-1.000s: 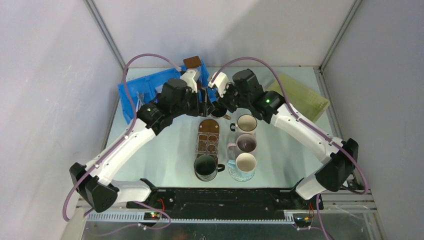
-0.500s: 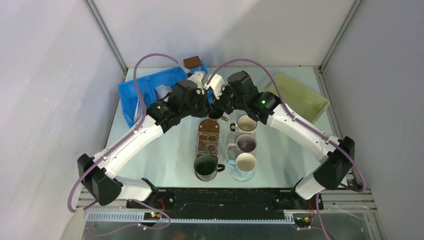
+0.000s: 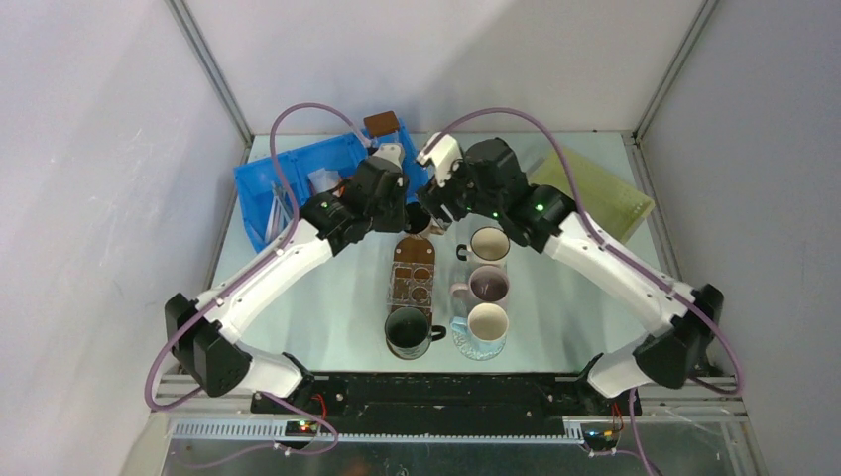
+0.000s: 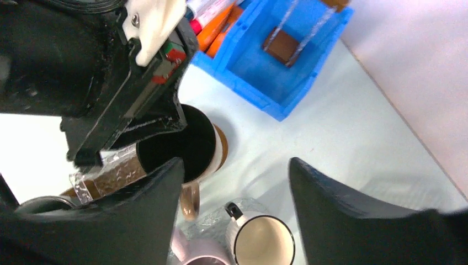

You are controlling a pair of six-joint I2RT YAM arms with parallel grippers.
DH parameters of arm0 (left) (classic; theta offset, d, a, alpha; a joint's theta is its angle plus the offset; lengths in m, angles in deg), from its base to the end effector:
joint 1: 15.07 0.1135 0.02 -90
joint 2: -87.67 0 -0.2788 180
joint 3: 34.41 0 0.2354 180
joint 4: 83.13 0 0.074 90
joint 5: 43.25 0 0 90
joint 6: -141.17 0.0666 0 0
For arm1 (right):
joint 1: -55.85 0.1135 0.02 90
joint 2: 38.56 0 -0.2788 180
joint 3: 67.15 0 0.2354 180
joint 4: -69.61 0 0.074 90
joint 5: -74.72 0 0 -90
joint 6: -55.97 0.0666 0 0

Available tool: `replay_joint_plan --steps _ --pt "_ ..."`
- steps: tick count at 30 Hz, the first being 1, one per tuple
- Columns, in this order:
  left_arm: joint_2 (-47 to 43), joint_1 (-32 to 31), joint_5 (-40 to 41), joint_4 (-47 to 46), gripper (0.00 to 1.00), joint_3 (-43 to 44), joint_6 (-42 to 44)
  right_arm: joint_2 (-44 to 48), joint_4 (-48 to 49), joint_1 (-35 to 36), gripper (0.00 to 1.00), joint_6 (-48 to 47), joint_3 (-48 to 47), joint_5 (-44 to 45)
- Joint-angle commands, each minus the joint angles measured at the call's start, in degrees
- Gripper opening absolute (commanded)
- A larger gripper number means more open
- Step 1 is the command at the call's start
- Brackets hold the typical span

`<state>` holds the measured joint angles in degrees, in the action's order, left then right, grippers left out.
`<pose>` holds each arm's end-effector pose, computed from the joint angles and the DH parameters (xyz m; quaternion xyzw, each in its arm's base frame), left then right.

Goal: Prepare toiletry sets of a toothbrush and toothpaste on the tray
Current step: Place the cup on the tray.

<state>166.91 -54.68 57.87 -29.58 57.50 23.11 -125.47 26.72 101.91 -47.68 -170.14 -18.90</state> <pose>0.2416 -0.1833 0.3478 0.0510 0.9047 -0.1571 0.3927 0.2444 0.2596 0.3937 -0.4382 0.7301 0.1720 0.4953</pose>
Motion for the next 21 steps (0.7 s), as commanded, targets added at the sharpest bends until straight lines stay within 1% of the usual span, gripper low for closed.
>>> replay_joint_plan --steps 1,3,6,12,18,20,21 --pt "1.4 0.8 5.4 0.7 0.00 5.5 -1.3 8.8 5.9 -0.6 0.79 4.5 2.9 8.2" --pt "2.9 1.3 6.0 1.8 0.00 6.7 -1.2 12.3 7.1 -1.5 0.85 6.7 5.5 11.2" --pt "5.4 2.1 6.2 2.5 0.00 7.5 -1.2 18.8 7.8 -3.8 0.90 11.2 10.5 14.5" --pt "10.0 2.7 6.9 3.0 0.00 8.4 -1.2 32.1 9.3 -7.9 0.99 16.2 21.8 19.2" --pt "13.7 3.2 6.0 2.6 0.00 7.6 -1.3 45.2 8.9 -12.3 0.99 17.5 32.0 26.1" --pt "14.5 3.2 5.8 2.0 0.00 6.6 -1.4 50.7 9.1 -14.0 1.00 17.4 35.1 26.8" --pt "14.9 3.3 5.7 1.2 0.00 6.2 -1.5 51.9 9.2 -15.1 1.00 17.1 36.9 26.9"
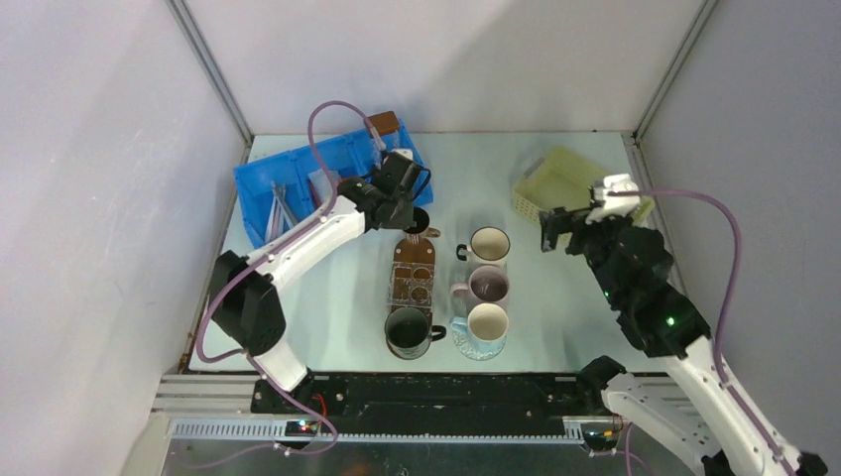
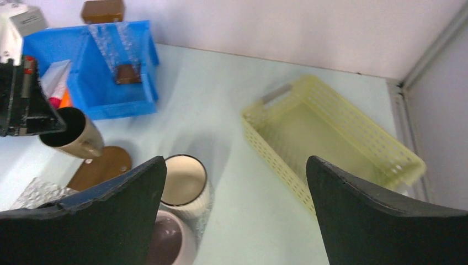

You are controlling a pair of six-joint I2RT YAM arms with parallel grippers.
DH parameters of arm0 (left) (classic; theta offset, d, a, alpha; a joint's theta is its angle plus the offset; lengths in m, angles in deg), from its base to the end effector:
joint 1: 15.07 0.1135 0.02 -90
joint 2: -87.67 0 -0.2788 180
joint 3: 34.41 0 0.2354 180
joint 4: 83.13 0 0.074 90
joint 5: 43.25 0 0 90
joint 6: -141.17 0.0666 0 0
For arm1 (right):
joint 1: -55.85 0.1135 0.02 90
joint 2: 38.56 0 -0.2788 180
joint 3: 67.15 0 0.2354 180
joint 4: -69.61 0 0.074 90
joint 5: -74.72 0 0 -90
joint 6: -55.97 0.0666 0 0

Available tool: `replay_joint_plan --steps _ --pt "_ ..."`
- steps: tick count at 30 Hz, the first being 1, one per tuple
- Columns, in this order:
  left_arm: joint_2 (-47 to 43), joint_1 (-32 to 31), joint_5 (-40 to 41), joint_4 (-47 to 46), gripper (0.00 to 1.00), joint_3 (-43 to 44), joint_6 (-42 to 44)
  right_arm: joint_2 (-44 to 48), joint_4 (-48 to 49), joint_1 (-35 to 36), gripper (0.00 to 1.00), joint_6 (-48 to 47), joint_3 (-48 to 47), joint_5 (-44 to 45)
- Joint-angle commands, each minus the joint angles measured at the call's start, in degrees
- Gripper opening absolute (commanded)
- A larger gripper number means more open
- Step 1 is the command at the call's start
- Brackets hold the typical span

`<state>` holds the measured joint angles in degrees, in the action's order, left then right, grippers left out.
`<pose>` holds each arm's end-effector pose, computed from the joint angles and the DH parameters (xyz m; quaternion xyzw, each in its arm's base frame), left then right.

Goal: Prepare toiletry sets of a toothbrush and toothpaste on the tray
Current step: Place the cup on the tray.

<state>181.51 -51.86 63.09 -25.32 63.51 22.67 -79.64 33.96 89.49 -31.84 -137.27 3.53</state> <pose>0.2956 -0.1976 0.2972 0.0239 0.9414 -0.0525 0.3323 0.1383 0.0662 0.3952 -0.0950 0.7385 0.0858 0.6619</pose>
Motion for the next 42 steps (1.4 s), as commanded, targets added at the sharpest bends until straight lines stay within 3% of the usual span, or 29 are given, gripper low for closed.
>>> replay_joint_plan --steps 1,7,23,42 --pt "0.5 0.5 0.3 -3.4 0.00 -0.5 -1.1 8.3 2.0 -3.2 0.99 1.1 4.9 4.7" --pt "2.6 1.0 -0.1 -5.5 0.00 -3.2 -1.9 14.4 2.2 -6.0 0.99 -0.3 10.1 6.1" --pt "4.9 2.3 -5.0 -10.8 0.00 -9.0 -4.9 15.6 3.0 -6.4 1.00 -1.8 11.9 5.3" --pt "3.9 2.3 -3.5 -3.8 0.00 -7.0 -4.9 15.3 3.4 -6.5 0.99 -1.9 12.4 4.8"
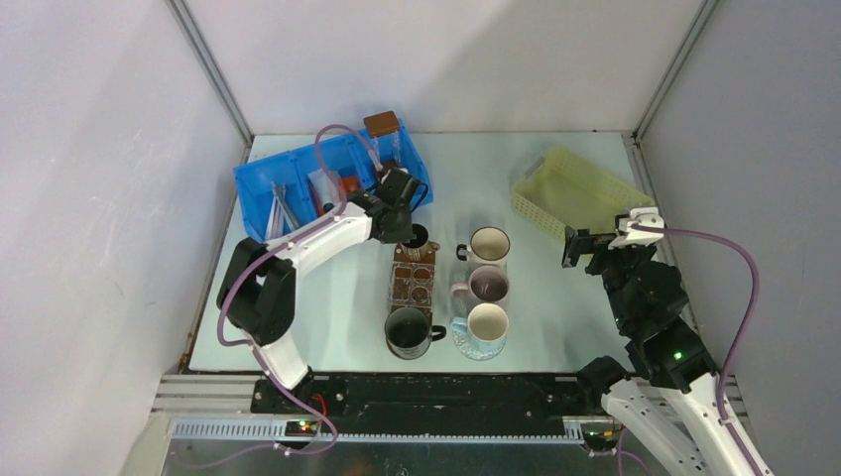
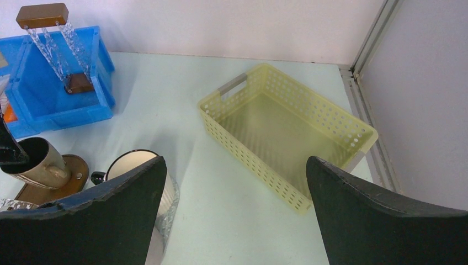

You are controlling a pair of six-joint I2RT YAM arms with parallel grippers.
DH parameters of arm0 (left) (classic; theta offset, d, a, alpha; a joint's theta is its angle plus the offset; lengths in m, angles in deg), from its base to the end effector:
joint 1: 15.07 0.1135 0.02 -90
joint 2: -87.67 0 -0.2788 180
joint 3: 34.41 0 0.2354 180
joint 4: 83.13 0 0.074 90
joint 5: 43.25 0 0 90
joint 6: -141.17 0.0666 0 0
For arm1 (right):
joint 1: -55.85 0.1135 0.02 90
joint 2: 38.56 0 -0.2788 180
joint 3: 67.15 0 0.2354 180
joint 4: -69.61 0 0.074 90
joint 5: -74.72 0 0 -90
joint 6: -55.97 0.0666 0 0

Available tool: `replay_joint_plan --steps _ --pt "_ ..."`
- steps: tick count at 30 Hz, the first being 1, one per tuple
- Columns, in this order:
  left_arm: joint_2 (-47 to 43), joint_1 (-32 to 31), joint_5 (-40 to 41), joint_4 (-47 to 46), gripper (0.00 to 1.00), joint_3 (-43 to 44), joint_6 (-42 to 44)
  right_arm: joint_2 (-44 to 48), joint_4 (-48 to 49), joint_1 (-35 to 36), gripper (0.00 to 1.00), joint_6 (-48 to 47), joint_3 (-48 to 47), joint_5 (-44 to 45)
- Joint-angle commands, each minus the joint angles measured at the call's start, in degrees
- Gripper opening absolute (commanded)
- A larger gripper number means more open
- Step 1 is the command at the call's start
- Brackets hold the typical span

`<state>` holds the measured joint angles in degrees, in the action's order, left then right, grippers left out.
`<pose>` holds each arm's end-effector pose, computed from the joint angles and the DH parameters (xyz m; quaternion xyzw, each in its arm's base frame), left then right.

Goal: Prepare toiletry sets of a toothbrush and toothpaste on the tray
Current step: Place the cup on the tray.

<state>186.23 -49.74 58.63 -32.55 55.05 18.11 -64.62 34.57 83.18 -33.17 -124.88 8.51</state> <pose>0.3073 -0.1959 0.2318 -0.0136 0.9603 -0.0620 0.2716 0.1053 0.0242 0.3516 -0.0254 0.7254 0.0180 0.6876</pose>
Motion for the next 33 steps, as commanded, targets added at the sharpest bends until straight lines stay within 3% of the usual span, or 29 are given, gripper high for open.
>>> replay_joint_plan --steps 1,9,21,33 --pt "-0.8 0.2 0.8 3.8 0.00 1.6 -0.3 0.3 2.9 -0.2 0.99 -0.5 0.0 -0.2" --pt "-1.1 0.3 1.3 6.0 0.03 2.5 -0.2 0.1 2.8 -0.2 0.99 -0.3 0.1 -0.6" --pt "-3.7 0.4 2.8 6.2 0.39 2.1 -2.1 0.3 2.8 -0.2 0.99 -0.2 0.0 -0.9" --pt "-8.8 1.5 3.6 7.4 0.65 7.1 -0.7 0.5 2.9 -0.2 0.99 -0.5 0.0 -1.0"
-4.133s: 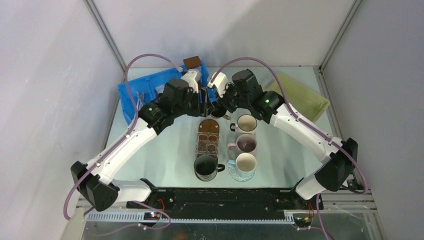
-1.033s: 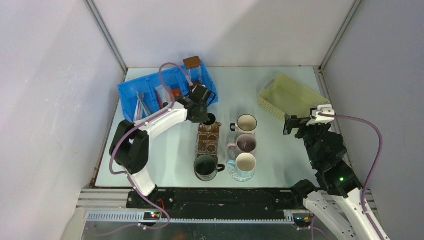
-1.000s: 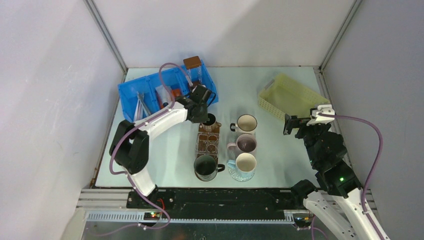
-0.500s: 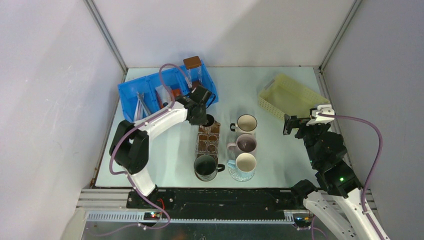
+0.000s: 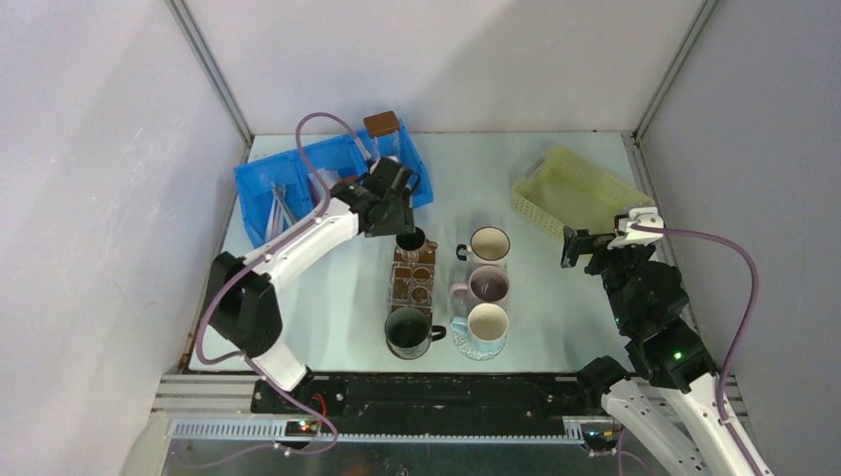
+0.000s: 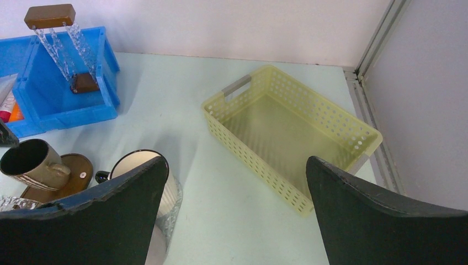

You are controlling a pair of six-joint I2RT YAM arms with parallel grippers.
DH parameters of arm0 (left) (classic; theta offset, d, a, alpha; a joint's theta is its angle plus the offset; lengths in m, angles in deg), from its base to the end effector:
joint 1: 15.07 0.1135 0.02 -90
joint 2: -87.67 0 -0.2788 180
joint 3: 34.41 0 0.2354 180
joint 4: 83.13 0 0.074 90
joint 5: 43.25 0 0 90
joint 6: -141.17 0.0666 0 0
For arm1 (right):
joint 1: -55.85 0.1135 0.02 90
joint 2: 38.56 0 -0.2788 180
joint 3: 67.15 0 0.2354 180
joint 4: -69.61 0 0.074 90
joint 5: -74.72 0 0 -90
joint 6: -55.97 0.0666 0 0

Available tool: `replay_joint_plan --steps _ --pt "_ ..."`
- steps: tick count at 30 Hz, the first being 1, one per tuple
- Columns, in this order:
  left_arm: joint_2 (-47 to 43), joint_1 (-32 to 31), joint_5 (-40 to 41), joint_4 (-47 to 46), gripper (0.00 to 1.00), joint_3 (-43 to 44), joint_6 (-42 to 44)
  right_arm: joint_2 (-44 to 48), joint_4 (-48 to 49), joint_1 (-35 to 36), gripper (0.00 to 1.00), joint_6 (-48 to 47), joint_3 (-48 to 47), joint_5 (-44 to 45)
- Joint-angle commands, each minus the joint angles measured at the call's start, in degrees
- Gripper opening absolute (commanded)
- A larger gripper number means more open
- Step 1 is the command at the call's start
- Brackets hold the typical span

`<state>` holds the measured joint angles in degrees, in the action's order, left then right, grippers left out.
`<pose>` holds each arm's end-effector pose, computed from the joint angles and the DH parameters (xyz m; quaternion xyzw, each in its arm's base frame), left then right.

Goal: Prepare toiletry sets of a toothbrush and toothpaste on the tray
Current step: Place the cup on the tray.

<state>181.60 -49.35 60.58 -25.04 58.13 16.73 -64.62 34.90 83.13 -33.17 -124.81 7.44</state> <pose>0.2939 -0.1811 0.2665 -0.0330 0.9577 -0.0516 0.2812 0.1054 0.0254 0.3520 -0.0308 0.7239 0.0252 0.6887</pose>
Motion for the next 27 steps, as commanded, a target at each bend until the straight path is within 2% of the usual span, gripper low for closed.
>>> replay_joint_plan --steps 1,5,11,19,27 --pt "-4.7 1.4 1.5 0.0 0.68 4.7 0.9 0.5 2.6 -0.2 0.99 -0.5 -0.1 0.1" --pt "-5.5 3.4 1.3 -0.1 0.82 7.6 2.4 0.4 2.6 -0.2 0.99 -0.6 -0.1 0.3" --pt "-2.9 8.8 2.0 -0.9 0.95 15.4 5.0 -0.1 2.4 -0.2 1.00 -0.6 -0.1 0.2" --pt "8.7 14.7 2.1 -3.6 0.99 32.9 7.9 -1.2 2.2 -0.2 1.00 -0.5 -0.1 0.2" --pt "20.5 19.8 -3.3 -7.0 1.00 45.1 6.6 -1.9 2.1 -0.2 0.99 -0.3 0.4 0.0"
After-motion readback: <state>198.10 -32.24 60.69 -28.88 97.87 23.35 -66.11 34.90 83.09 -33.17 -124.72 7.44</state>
